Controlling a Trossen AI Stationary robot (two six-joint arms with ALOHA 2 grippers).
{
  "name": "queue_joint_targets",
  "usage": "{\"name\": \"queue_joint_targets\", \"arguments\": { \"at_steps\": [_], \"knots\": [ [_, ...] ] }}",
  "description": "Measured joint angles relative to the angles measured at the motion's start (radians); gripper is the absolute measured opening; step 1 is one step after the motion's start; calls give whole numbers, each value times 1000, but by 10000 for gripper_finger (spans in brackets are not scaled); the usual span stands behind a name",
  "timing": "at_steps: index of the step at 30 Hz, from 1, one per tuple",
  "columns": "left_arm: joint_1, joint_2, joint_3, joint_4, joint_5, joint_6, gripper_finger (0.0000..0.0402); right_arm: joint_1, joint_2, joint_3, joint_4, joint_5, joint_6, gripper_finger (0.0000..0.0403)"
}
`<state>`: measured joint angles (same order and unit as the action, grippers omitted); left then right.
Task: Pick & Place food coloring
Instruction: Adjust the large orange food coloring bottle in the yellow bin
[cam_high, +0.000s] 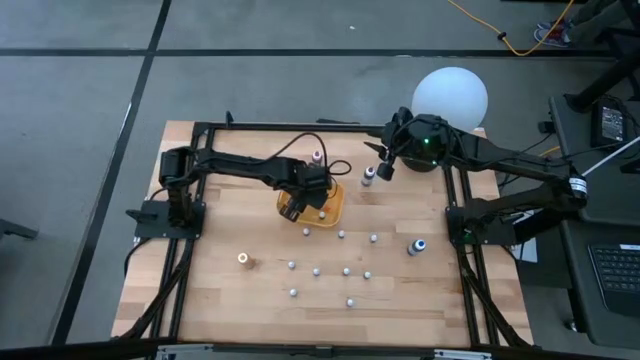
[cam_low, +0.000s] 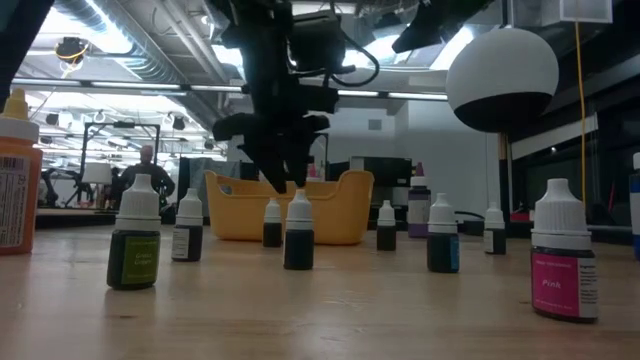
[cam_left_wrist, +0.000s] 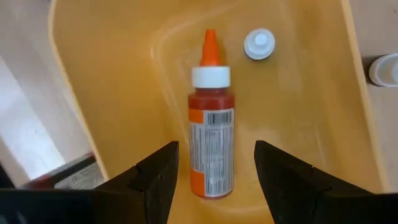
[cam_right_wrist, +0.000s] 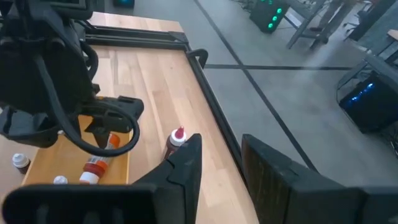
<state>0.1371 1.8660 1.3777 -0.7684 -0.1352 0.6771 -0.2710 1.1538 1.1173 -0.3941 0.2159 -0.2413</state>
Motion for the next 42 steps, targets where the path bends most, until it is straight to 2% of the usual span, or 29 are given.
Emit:
{"name": "queue_joint_targets", "arguments": {
  "at_steps": [10, 20, 30, 42],
  "knots": [
    [-2, 24, -1, 17, -1, 69, 204, 0, 0, 0, -1, 0, 11, 116],
    [6, 66, 0, 74, -27, 77, 203, 0, 0, 0, -3, 0, 27, 116],
    [24, 71, 0, 85, 12, 86, 203, 0, 0, 0, -10, 0, 27, 116],
    [29, 71, -63, 122, 25, 70, 203, 0, 0, 0, -11, 1, 27, 116]
  ]
}}
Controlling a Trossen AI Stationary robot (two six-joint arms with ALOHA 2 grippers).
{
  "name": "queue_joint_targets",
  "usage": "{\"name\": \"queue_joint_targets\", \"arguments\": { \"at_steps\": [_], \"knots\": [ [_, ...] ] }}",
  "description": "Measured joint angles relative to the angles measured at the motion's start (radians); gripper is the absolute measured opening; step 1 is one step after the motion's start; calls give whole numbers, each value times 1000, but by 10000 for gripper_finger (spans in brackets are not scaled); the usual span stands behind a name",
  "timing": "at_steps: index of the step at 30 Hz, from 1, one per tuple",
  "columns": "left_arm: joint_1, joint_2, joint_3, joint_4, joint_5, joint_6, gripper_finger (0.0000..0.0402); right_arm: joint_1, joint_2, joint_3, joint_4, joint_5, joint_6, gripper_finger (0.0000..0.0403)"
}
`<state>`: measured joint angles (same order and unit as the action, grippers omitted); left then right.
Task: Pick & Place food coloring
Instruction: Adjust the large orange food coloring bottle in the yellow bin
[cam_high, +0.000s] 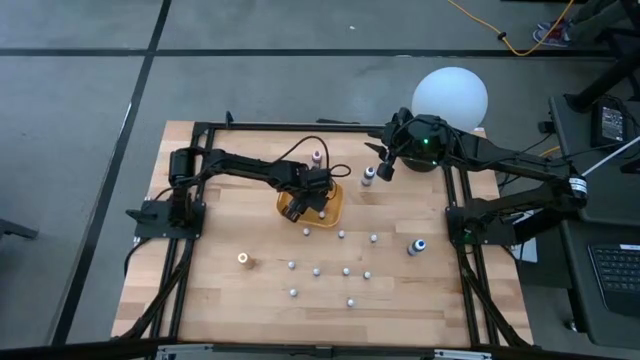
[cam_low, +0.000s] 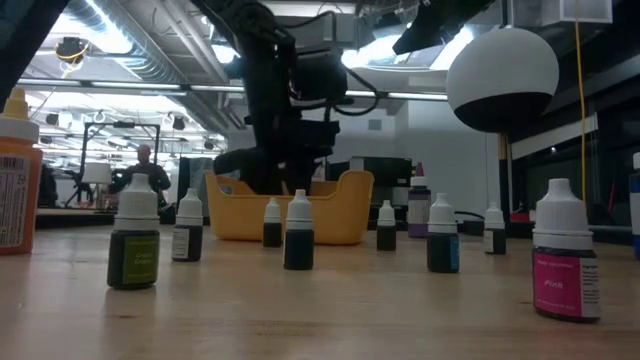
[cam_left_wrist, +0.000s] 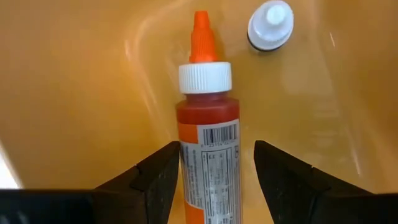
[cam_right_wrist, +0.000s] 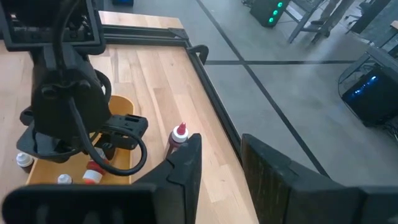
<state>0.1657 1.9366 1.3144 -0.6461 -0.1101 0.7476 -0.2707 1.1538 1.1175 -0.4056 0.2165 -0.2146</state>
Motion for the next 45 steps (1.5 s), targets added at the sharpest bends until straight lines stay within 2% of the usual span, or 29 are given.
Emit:
{"name": "queue_joint_targets", "arguments": {
  "at_steps": [7, 19, 23, 29, 35, 39, 42, 45],
  "knots": [
    [7, 0, -38, 24, -3, 5, 184, 0, 0, 0, 0, 0, 0, 116],
    [7, -1, -25, 40, -60, -27, 118, 0, 0, 0, 0, 0, 0, 116],
    [13, -8, 21, 26, -82, -27, 113, 0, 0, 0, -2, 0, 0, 116],
    [36, -50, 145, -95, -73, -60, 115, 0, 0, 0, -12, 1, -2, 116],
    [54, -127, 291, -184, -77, -145, 111, 0, 0, 0, -13, -15, 1, 116],
    [78, -175, 366, -182, -125, -232, 113, 0, 0, 0, 17, -37, 21, 117],
    [102, -204, 398, -181, -158, -282, 110, -2, 0, 0, 62, -74, 23, 134],
    [124, -212, 415, -187, -201, -308, 109, -13, 4, 0, 110, -116, 37, 172]
  ]
}}
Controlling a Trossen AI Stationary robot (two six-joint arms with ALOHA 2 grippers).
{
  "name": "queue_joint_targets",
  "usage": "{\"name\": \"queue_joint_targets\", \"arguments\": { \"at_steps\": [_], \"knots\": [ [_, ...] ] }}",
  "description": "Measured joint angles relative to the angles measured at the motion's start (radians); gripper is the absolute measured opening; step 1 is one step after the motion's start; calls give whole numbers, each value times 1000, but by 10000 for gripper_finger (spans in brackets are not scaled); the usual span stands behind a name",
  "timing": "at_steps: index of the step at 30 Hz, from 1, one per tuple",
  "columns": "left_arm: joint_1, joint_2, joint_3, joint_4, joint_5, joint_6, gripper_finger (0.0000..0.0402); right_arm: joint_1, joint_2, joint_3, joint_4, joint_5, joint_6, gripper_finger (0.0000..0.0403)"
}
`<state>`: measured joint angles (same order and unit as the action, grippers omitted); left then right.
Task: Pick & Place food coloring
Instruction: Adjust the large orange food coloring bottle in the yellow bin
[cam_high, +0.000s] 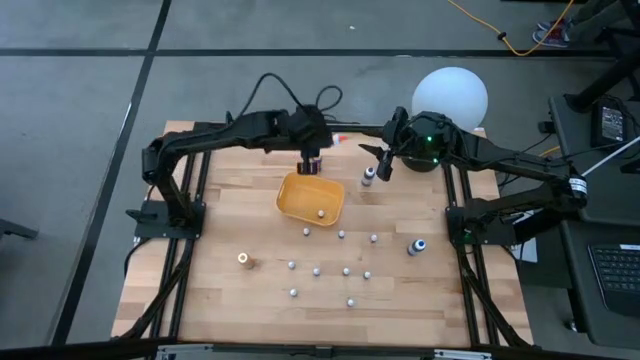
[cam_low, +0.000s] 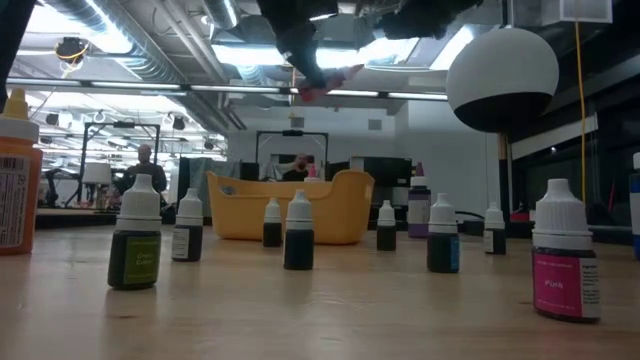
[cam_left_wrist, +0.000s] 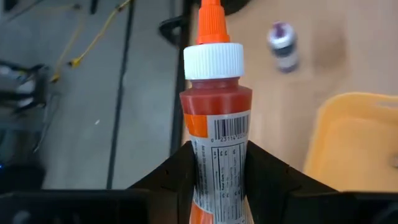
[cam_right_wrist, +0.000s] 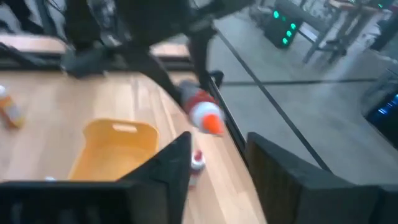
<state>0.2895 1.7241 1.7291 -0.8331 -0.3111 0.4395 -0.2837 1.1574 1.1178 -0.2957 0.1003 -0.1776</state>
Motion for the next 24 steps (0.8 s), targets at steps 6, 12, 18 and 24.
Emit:
{"name": "queue_joint_targets", "arguments": {
  "at_steps": [6, 12, 18, 24],
  "knots": [
    [15, -5, 37, 11, -50, 13, 109, -26, 50, 1, 69, -5, 46, 260],
    [11, -5, 39, 56, -56, 25, 110, -29, 125, 1, 170, -25, 43, 287],
    [5, -6, 39, 62, -58, 45, 109, -38, 154, 1, 245, -29, 43, 288],
    [-15, -6, 39, 81, -57, 63, 108, -67, 165, 0, 247, -61, 47, 288]
  ]
}}
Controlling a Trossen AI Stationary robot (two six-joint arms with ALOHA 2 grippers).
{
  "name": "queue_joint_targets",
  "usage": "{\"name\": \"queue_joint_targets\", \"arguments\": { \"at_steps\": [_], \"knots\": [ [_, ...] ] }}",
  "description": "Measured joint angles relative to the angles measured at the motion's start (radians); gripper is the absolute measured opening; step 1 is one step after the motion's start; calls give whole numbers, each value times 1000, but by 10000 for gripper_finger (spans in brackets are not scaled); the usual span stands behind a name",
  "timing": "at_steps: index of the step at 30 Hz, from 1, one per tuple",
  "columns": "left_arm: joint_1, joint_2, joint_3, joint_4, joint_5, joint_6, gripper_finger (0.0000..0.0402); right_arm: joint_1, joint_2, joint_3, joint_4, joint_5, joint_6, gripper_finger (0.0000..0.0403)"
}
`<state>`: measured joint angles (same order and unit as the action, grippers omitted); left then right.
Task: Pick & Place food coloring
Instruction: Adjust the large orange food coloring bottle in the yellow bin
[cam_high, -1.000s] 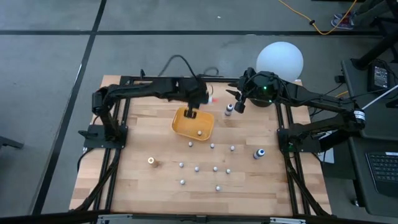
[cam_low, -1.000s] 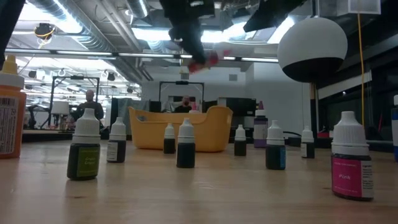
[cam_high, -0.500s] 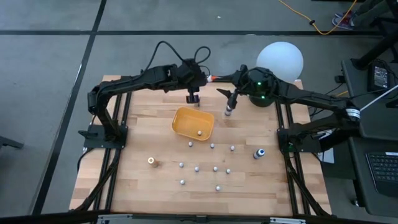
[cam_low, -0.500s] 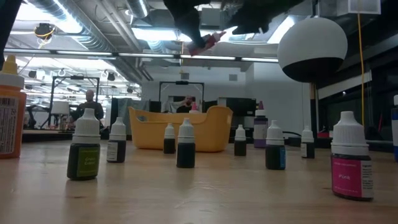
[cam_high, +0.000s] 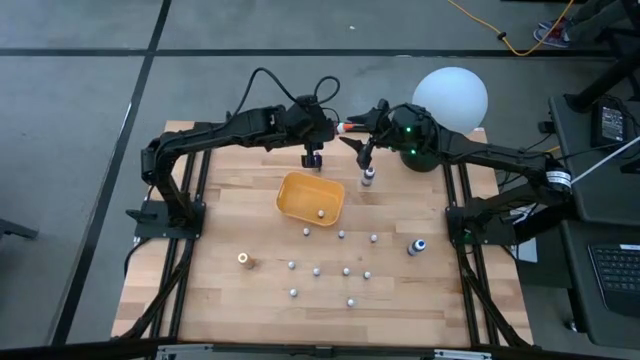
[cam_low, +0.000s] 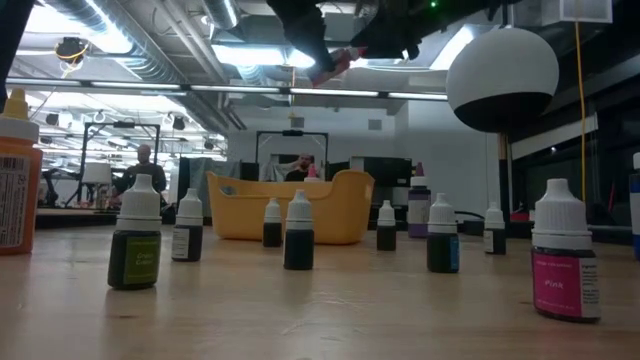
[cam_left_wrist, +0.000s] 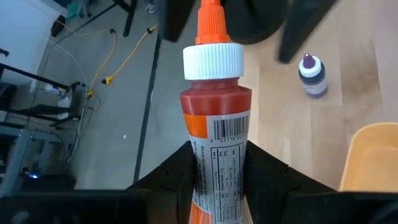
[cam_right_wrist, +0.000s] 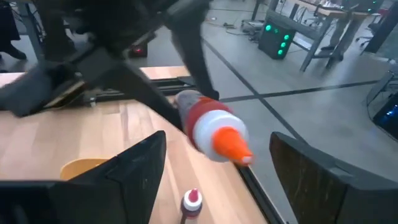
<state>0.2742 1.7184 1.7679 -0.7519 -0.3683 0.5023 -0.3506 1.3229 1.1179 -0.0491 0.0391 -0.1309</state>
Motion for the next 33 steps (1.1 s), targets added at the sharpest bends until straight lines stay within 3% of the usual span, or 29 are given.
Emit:
{"name": "queue_joint_targets", "arguments": {
  "at_steps": [10, 23, 33],
  "knots": [
    [-12, 0, 0, 51, 2, 17, 109, -9, 13, 0, 9, -42, 17, 269],
    [-12, 1, 0, 45, 23, 62, 113, -10, 13, -1, 18, -78, 18, 122],
    [-12, 1, 0, 37, 19, 69, 134, -9, 13, -1, 25, -79, 22, 129]
  ]
}}
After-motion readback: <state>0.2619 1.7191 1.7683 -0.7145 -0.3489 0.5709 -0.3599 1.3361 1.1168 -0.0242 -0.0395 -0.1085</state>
